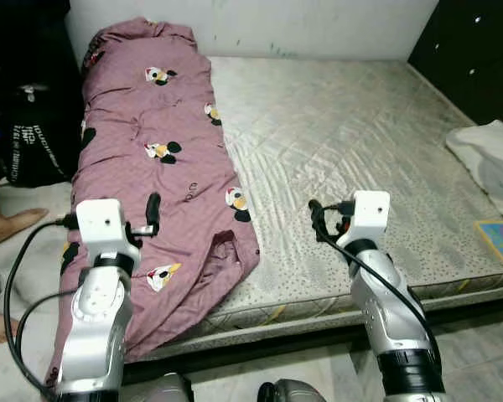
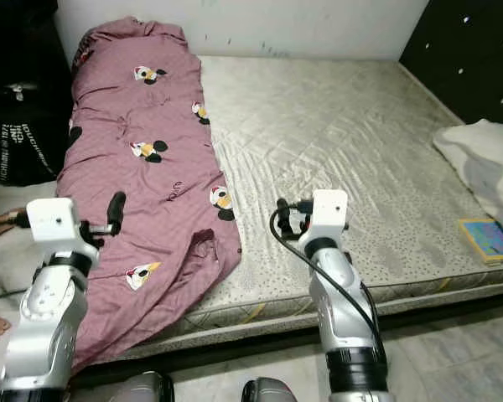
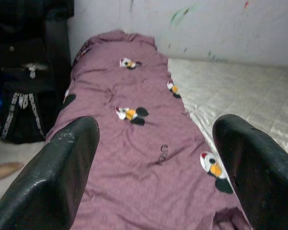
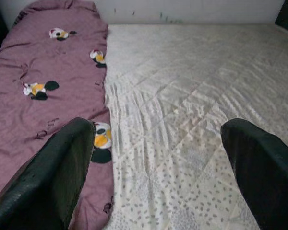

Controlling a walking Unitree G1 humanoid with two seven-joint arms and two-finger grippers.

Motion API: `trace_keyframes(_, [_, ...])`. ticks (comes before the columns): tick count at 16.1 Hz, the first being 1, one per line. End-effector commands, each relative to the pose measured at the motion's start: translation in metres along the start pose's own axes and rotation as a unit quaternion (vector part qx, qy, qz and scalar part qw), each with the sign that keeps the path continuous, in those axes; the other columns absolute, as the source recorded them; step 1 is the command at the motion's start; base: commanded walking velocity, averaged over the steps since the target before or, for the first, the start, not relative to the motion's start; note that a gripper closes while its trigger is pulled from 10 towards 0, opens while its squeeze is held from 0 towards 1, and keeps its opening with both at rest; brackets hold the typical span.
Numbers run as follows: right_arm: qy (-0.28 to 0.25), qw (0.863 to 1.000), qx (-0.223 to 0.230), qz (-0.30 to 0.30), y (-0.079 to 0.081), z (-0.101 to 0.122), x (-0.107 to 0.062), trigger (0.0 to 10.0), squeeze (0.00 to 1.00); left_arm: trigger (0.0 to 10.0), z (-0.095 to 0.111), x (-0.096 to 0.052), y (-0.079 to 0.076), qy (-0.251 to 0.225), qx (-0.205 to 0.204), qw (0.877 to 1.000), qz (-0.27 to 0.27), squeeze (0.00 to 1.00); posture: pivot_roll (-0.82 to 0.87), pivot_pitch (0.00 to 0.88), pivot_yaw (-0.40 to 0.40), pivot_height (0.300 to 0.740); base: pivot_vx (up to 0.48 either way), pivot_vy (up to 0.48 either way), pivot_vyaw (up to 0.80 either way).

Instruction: Clean up the room

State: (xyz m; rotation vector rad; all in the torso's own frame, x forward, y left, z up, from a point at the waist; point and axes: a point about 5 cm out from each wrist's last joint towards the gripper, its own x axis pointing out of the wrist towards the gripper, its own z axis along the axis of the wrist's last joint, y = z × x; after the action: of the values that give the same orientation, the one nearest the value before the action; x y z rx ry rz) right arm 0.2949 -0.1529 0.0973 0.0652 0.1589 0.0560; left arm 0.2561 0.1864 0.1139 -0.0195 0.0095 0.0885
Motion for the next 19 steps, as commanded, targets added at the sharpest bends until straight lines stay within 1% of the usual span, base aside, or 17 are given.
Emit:
trace_keyframes(1, [-0.010,1.000,-0.001,-0.004,-0.002,0.006,-0.002,10.0,0.00,10.0,0.000,-0.002,0.000,0.006,-0.001,1.000,-0.003,0.00,0.01,0.112,-0.087,0.716,0.000,0.000,0.00])
trace_keyframes(3, [-0.003,1.000,-0.001,-0.006,-0.001,0.002,-0.008,10.0,0.00,10.0,0.000,-0.002,-0.009,0.014,-0.002,1.000,-0.017,0.00,0.00,0.130,-0.076,0.691,0.000,0.000,0.00])
trace_keyframes(5, [0.000,1.000,0.002,-0.007,-0.001,0.000,-0.013,10.0,0.00,10.0,0.000,-0.002,-0.013,0.016,-0.005,1.000,-0.026,0.00,-0.01,0.151,-0.075,0.671,0.000,0.000,0.00])
trace_keyframes(6, [0.002,1.000,0.002,-0.010,-0.001,-0.001,-0.014,10.0,0.00,10.0,-0.001,-0.003,-0.014,0.018,-0.006,0.999,-0.027,0.00,-0.01,0.166,-0.072,0.661,0.000,0.000,0.00])
trace_keyframes(8, [0.002,1.000,0.004,-0.012,-0.002,0.000,-0.015,10.0,0.00,10.0,0.002,-0.002,-0.016,0.017,-0.011,0.999,-0.027,0.00,-0.01,0.160,-0.074,0.636,0.000,0.000,0.00])
trace_keyframes(10, [0.007,1.000,0.003,-0.007,0.001,-0.002,-0.015,10.0,0.00,10.0,0.000,-0.003,-0.017,0.023,-0.007,0.999,-0.029,0.00,-0.01,0.159,-0.078,0.612,0.000,0.000,0.00])
trace_keyframes(13, [0.011,1.000,-0.006,0.002,0.004,-0.002,-0.015,10.0,0.00,10.0,-0.001,-0.006,-0.022,0.027,-0.012,0.999,-0.039,0.00,-0.01,0.157,-0.081,0.612,0.000,0.000,0.00])
trace_keyframes(19, [0.018,1.000,-0.006,0.000,0.004,-0.004,-0.015,10.0,0.00,10.0,0.003,-0.003,-0.026,0.024,-0.025,0.998,-0.053,0.00,0.00,0.169,-0.080,0.612,0.000,0.000,0.00])
